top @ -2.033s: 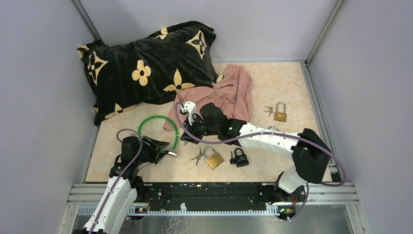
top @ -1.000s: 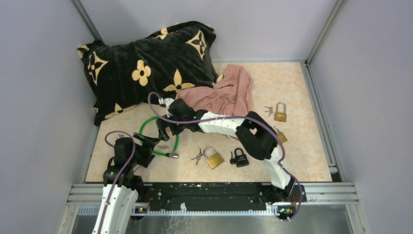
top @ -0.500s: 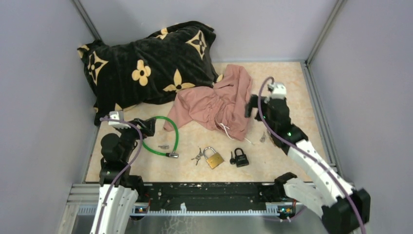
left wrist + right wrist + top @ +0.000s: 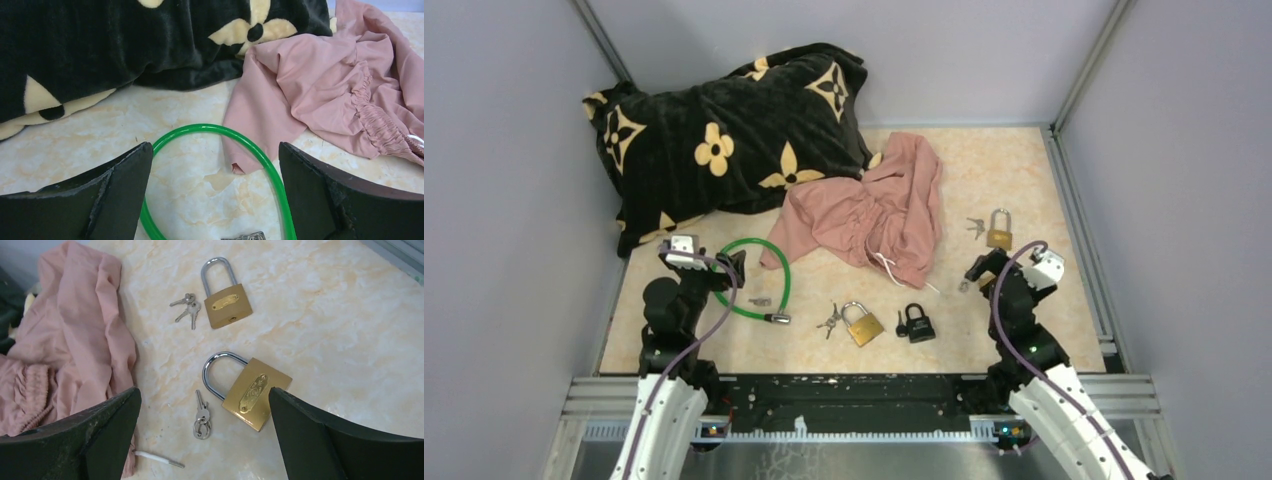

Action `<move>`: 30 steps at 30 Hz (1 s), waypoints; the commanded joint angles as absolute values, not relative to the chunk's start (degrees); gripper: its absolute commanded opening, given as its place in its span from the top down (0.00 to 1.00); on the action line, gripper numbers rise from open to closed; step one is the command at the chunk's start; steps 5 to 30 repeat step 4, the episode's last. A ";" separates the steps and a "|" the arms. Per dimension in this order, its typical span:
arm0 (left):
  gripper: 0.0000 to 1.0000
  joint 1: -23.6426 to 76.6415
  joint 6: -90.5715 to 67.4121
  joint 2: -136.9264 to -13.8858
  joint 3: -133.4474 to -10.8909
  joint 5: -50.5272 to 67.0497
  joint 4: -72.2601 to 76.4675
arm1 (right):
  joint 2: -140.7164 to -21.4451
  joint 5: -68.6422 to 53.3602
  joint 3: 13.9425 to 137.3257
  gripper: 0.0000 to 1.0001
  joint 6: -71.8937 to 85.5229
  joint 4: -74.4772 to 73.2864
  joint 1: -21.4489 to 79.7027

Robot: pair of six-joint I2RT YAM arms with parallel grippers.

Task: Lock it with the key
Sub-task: Reset both arms

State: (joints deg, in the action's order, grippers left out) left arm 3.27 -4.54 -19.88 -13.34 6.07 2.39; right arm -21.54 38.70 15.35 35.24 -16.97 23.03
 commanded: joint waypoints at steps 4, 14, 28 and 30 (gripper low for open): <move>0.01 3.25 -4.08 -15.77 -10.89 6.69 4.84 | -22.09 44.73 17.35 0.02 45.30 -20.20 22.96; 0.01 3.25 -4.08 -15.77 -10.89 6.69 4.84 | -22.09 44.73 17.35 0.02 45.30 -20.20 22.96; 0.01 3.25 -4.08 -15.77 -10.89 6.69 4.84 | -22.09 44.73 17.35 0.02 45.30 -20.20 22.96; 0.01 3.25 -4.08 -15.77 -10.89 6.69 4.84 | -22.09 44.73 17.35 0.02 45.30 -20.20 22.96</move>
